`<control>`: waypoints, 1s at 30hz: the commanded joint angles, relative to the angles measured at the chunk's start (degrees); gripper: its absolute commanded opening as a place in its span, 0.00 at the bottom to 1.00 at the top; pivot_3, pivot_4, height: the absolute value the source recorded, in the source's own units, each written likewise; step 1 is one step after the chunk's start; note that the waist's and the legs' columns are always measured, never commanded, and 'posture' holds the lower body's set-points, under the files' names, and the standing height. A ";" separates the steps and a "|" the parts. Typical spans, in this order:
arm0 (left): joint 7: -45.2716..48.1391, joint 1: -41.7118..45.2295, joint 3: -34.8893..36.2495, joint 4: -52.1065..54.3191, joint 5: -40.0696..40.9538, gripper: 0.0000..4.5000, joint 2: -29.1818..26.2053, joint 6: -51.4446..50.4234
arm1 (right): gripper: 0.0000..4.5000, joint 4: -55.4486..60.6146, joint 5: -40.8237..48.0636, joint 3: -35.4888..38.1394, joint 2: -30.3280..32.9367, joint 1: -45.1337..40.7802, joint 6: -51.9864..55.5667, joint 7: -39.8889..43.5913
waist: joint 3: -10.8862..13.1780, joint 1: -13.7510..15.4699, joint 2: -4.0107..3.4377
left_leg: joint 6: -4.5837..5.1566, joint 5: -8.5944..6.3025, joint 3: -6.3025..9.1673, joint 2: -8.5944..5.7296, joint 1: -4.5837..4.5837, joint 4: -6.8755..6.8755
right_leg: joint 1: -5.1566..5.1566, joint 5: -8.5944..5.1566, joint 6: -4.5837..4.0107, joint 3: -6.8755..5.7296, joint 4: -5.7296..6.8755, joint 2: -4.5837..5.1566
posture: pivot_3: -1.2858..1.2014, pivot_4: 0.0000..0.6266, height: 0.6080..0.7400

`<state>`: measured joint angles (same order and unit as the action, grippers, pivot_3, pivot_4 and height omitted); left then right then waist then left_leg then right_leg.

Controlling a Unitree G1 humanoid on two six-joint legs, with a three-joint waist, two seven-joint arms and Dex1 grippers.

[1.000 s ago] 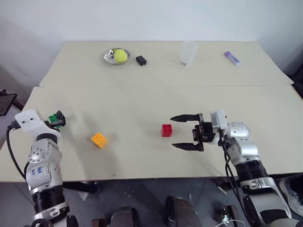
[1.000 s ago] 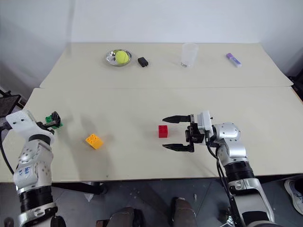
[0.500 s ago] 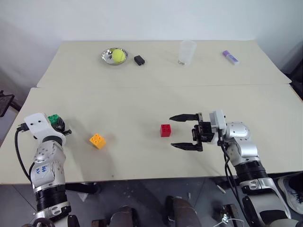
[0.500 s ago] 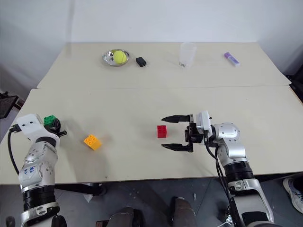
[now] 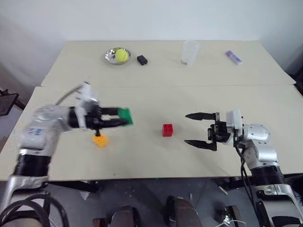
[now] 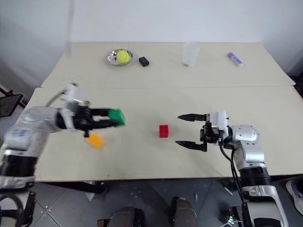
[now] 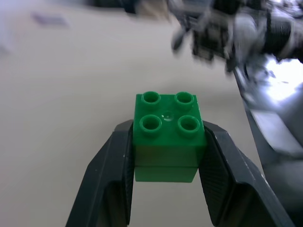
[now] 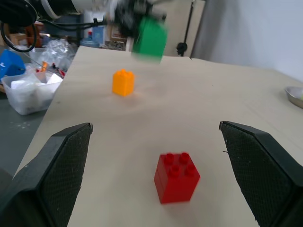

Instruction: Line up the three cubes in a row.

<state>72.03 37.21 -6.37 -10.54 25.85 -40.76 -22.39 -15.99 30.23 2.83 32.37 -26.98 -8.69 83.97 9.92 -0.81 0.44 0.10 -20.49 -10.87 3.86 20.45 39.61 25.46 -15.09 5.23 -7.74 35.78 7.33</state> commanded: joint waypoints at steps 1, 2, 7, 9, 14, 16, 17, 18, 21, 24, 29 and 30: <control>-2.04 7.02 -6.36 -14.25 -10.82 0.33 5.57 9.35 | 1.00 5.98 0.91 2.31 1.16 3.23 0.39 -1.97 | 0.02 0.02 0.04 | 0.01 0.00 0.00 0.00 0.01 0.00 | 0.00 0.00 0.00 0.00 -0.03 -0.01 | 0.52 0.24 1.00; -2.70 8.53 -7.60 -18.55 -13.55 0.33 7.33 13.92 | 1.00 7.39 1.15 2.68 1.18 4.45 0.44 -2.52 | 0.02 0.13 0.04 | 0.02 0.00 0.02 0.00 0.03 0.01 | 0.00 0.00 0.00 0.00 -0.03 0.00 | 0.52 0.24 1.00; -1.98 12.19 -7.90 -30.53 -17.90 0.33 11.12 22.83 | 1.00 11.32 1.15 3.22 1.26 7.03 1.31 -4.82 | 0.05 -0.57 0.09 | 0.08 -0.03 0.03 0.00 0.09 0.04 | 0.01 0.02 0.03 -0.01 -0.11 0.03 | 0.52 0.24 1.00; -0.33 12.60 -8.04 -32.29 -18.73 0.33 11.42 24.91 | 1.00 12.25 1.11 3.68 1.68 8.20 1.77 -5.31 | 0.05 -0.63 0.10 | 0.12 -0.02 0.03 -0.01 0.08 0.10 | 0.00 0.02 0.03 0.00 -0.08 0.06 | 0.52 0.24 1.00; 4.25 13.48 -7.44 -34.80 -18.61 0.33 11.50 27.67 | 1.00 12.45 0.87 3.74 1.81 8.74 2.04 -5.80 | 0.05 -0.68 0.10 | 0.18 -0.05 0.05 -0.01 0.08 0.24 | -0.01 0.02 0.03 0.01 0.01 0.11 | 0.52 0.24 1.00; 4.12 14.33 -6.28 -34.89 -18.26 0.41 11.58 26.53 | 1.00 11.97 0.65 3.29 1.48 8.04 2.12 -5.82 | 0.05 -0.70 0.10 | 0.18 -0.05 0.05 0.00 0.08 0.24 | 0.00 0.02 0.03 0.00 0.05 0.10 | 0.52 0.24 1.00; 4.26 14.71 -5.75 -34.87 -18.05 0.49 11.69 26.15 | 1.00 11.66 0.55 3.05 1.29 7.67 2.12 -5.71 | 0.05 -0.75 0.10 | 0.18 -0.05 0.06 0.00 0.08 0.24 | 0.00 0.02 0.03 0.00 0.05 0.10 | 0.52 0.24 1.00; 3.64 15.11 -4.99 -34.90 -17.80 0.55 11.97 25.82 | 1.00 11.41 0.49 2.82 1.09 7.37 2.16 -5.63 | 0.05 -0.78 0.10 | 0.18 -0.05 0.06 0.00 0.08 0.23 | 0.00 0.02 0.03 0.01 0.05 0.10 | 0.52 0.24 1.00; 2.15 15.79 -2.66 -34.21 -16.84 0.75 12.53 24.91 | 1.00 10.72 0.43 2.22 0.69 6.73 2.11 -5.15 | 0.07 -0.75 0.13 | 0.18 -0.05 0.07 0.00 0.10 0.24 | 0.00 0.02 0.03 0.00 0.05 0.10 | 0.52 0.24 1.00; 2.66 15.71 0.70 -30.75 -14.51 0.97 11.59 24.37 | 1.00 9.94 0.39 1.61 0.28 6.05 2.03 -4.52 | 0.10 -0.73 0.18 | 0.19 -0.06 0.08 0.00 0.14 0.29 | 0.00 0.02 0.04 -0.01 0.05 0.11 | 0.52 0.24 1.00; 8.81 11.81 9.05 -18.26 -5.90 0.99 2.71 17.23 | 1.00 6.84 0.62 0.69 -0.14 3.54 1.91 -1.97 | 0.18 -1.19 0.30 | 0.20 -0.06 0.13 0.05 0.19 0.33 | 0.04 0.02 0.04 -0.03 0.08 0.10 | 0.52 0.24 1.00; 9.03 9.63 11.39 -16.04 -4.59 0.99 -0.19 15.95 | 1.00 5.99 0.69 0.28 -0.33 2.65 2.17 -1.28 | 0.18 -1.42 0.29 | 0.20 -0.06 0.13 0.06 0.17 0.31 | 0.04 0.02 0.04 -0.02 0.10 0.08 | 0.52 0.24 1.00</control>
<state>79.78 48.96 0.54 -30.61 17.79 -37.70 -4.16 -9.81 30.25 2.63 32.05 -23.09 -6.24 81.35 10.10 -2.23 0.73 0.29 -20.55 -10.72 3.95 20.58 39.89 25.52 -15.07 5.27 -7.73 35.89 7.41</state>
